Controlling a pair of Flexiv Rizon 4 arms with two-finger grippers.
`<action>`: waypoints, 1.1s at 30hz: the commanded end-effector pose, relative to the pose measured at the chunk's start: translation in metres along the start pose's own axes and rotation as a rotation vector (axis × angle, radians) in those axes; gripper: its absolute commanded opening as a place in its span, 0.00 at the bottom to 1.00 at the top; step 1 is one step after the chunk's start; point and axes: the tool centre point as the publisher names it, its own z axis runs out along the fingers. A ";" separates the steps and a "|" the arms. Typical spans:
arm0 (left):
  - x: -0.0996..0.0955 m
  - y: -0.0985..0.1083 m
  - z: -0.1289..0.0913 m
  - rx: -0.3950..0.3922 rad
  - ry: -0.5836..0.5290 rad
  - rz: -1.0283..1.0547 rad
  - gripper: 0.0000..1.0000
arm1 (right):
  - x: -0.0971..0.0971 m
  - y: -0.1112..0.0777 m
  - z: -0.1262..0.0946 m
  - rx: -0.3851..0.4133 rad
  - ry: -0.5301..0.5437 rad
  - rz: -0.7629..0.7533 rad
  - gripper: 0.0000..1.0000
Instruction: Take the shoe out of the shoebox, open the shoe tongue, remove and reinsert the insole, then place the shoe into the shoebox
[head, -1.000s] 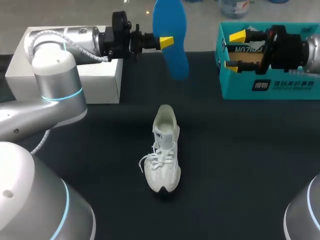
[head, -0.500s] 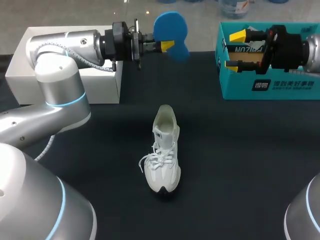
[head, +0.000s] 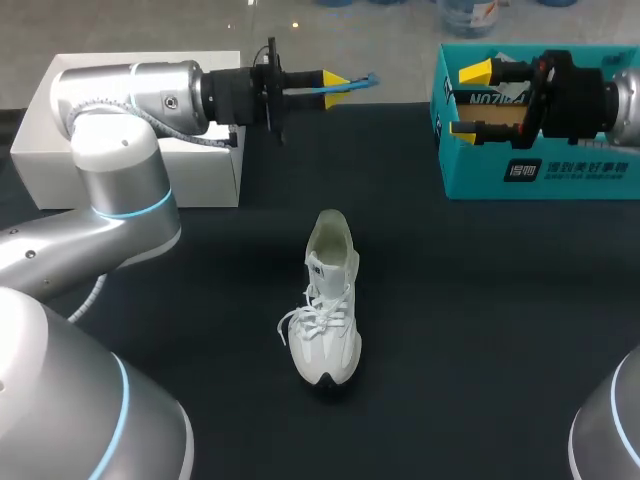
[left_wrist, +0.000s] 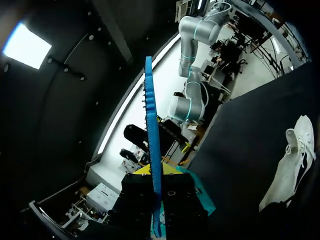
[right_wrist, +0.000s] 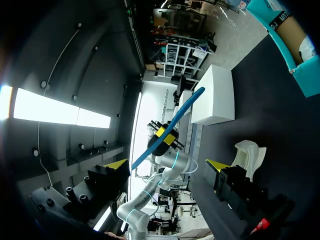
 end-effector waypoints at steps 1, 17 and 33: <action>-0.003 -0.002 0.004 -0.024 -0.039 0.706 0.00 | 0.000 0.000 0.001 -0.001 -0.001 0.001 1.00; 0.001 0.003 0.007 -0.037 -0.008 0.679 0.00 | 0.000 0.000 0.001 -0.001 -0.001 0.001 1.00; 0.003 0.012 0.020 -0.034 0.041 0.627 0.00 | 0.003 0.011 0.025 0.028 -0.093 -0.044 1.00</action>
